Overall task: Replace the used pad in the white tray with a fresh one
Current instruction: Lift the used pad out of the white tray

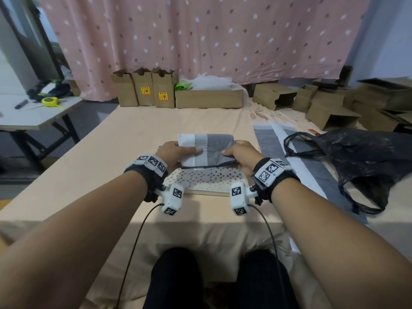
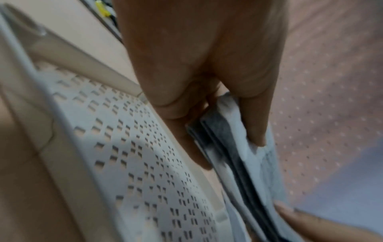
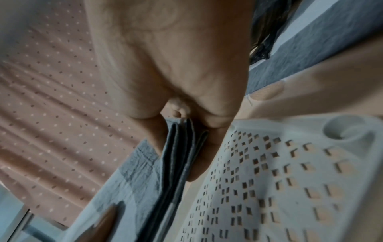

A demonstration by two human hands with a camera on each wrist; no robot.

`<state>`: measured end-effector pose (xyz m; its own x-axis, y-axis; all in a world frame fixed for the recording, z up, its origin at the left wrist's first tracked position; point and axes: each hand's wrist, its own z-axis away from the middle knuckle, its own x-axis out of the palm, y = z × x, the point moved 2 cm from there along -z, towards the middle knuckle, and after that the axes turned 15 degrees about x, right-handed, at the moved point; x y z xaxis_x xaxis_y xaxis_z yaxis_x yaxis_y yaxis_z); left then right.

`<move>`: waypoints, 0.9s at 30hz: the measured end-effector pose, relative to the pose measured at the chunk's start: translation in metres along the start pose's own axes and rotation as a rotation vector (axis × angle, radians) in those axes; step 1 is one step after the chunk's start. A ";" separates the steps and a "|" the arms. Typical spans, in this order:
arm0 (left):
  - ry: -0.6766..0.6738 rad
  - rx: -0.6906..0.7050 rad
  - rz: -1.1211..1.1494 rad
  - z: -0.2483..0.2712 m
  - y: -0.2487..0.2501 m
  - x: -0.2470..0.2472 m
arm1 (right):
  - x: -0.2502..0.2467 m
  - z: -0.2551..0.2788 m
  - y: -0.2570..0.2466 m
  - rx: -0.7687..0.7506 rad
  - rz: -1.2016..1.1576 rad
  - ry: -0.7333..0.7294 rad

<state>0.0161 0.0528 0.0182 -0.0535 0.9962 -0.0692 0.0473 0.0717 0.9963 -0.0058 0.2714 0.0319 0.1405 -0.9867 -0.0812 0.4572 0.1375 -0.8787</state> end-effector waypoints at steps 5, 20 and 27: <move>0.081 -0.204 0.008 0.003 -0.045 0.001 | 0.006 -0.032 0.032 0.121 0.145 0.026; -0.011 -0.094 0.198 0.009 -0.001 0.018 | -0.006 0.002 0.019 0.002 -0.285 -0.173; 0.058 -0.085 0.239 0.009 0.007 0.030 | -0.012 0.010 0.015 0.021 -0.359 -0.159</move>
<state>0.0235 0.0838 0.0230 -0.1076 0.9797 0.1691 -0.0186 -0.1721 0.9849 0.0080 0.2861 0.0238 0.1018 -0.9468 0.3051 0.5198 -0.2109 -0.8278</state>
